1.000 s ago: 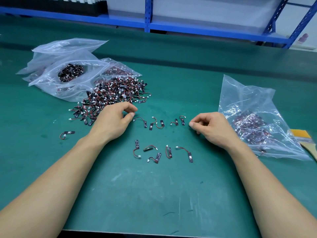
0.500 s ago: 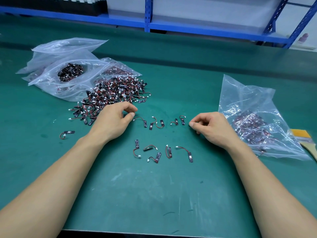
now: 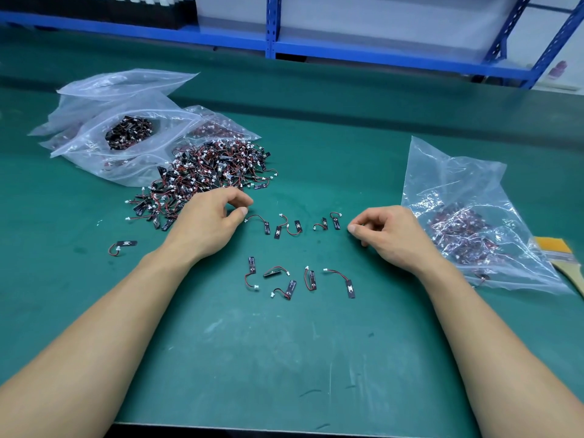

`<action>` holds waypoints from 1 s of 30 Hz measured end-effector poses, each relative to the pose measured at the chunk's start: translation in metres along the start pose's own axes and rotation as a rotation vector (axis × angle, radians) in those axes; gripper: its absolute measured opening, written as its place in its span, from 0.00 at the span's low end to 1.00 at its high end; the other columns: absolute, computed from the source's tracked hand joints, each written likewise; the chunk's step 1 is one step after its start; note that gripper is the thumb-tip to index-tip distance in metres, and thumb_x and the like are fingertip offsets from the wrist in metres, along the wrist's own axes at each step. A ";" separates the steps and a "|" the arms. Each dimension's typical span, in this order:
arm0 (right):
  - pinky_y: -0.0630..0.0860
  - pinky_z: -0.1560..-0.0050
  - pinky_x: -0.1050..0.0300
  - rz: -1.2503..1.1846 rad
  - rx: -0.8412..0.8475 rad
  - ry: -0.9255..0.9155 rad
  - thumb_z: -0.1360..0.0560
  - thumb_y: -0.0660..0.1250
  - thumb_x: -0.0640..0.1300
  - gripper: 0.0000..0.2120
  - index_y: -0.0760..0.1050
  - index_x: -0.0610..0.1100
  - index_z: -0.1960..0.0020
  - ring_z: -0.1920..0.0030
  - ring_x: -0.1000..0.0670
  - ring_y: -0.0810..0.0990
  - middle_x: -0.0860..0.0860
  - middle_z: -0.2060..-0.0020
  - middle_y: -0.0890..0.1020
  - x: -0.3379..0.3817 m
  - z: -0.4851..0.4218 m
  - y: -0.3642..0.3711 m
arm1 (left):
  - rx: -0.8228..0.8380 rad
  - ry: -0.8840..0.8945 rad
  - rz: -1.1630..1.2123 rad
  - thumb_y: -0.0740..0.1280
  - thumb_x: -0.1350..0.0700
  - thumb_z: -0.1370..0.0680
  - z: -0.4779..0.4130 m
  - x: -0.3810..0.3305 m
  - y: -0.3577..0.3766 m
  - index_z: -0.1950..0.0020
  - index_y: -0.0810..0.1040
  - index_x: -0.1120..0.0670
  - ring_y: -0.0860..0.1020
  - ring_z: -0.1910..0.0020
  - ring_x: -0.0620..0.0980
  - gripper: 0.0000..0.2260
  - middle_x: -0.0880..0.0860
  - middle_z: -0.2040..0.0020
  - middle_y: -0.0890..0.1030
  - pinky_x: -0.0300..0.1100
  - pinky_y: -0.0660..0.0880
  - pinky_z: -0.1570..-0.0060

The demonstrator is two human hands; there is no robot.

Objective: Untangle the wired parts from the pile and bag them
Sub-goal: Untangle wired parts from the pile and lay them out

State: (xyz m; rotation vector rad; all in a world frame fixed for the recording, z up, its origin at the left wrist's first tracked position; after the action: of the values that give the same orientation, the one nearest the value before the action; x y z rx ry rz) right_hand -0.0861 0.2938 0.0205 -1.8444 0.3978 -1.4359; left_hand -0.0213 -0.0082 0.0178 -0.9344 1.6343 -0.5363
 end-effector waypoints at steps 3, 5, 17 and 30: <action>0.70 0.64 0.61 0.000 0.000 -0.001 0.24 0.72 0.45 0.07 0.82 0.52 0.61 0.71 0.58 0.76 0.55 0.72 0.82 0.000 0.000 0.000 | -0.001 0.000 0.005 0.68 0.57 0.21 0.000 0.001 0.000 0.45 0.82 0.49 0.72 0.68 0.30 0.07 0.23 0.67 0.72 0.35 0.65 0.64; 0.70 0.64 0.61 0.003 0.000 -0.002 0.24 0.72 0.46 0.07 0.82 0.52 0.61 0.71 0.59 0.75 0.55 0.72 0.82 0.000 0.000 0.000 | -0.001 -0.005 0.011 0.68 0.57 0.21 -0.001 0.001 0.000 0.45 0.82 0.48 0.72 0.68 0.30 0.07 0.24 0.67 0.74 0.35 0.66 0.63; 0.70 0.66 0.63 0.002 0.004 -0.003 0.24 0.72 0.46 0.07 0.82 0.51 0.61 0.72 0.58 0.74 0.55 0.72 0.82 0.000 0.000 0.000 | 0.010 -0.009 0.012 0.67 0.55 0.20 -0.001 0.003 0.001 0.45 0.82 0.47 0.73 0.66 0.32 0.06 0.23 0.65 0.73 0.36 0.67 0.62; 0.70 0.66 0.65 0.007 0.005 0.001 0.24 0.72 0.45 0.07 0.83 0.51 0.61 0.72 0.59 0.74 0.55 0.72 0.82 0.001 0.000 0.000 | 0.012 -0.003 0.008 0.67 0.54 0.20 -0.001 0.004 0.001 0.46 0.81 0.44 0.74 0.63 0.33 0.07 0.22 0.62 0.74 0.40 0.68 0.61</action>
State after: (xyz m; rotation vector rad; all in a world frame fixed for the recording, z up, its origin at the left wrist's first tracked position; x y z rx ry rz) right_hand -0.0855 0.2931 0.0210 -1.8370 0.4003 -1.4319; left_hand -0.0232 -0.0109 0.0151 -0.9197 1.6293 -0.5383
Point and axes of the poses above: each hand's wrist, its own z-axis away from the middle knuckle, its own y-axis out of the palm, x = y × z, the point moved 5 cm from there along -z, towards the middle knuckle
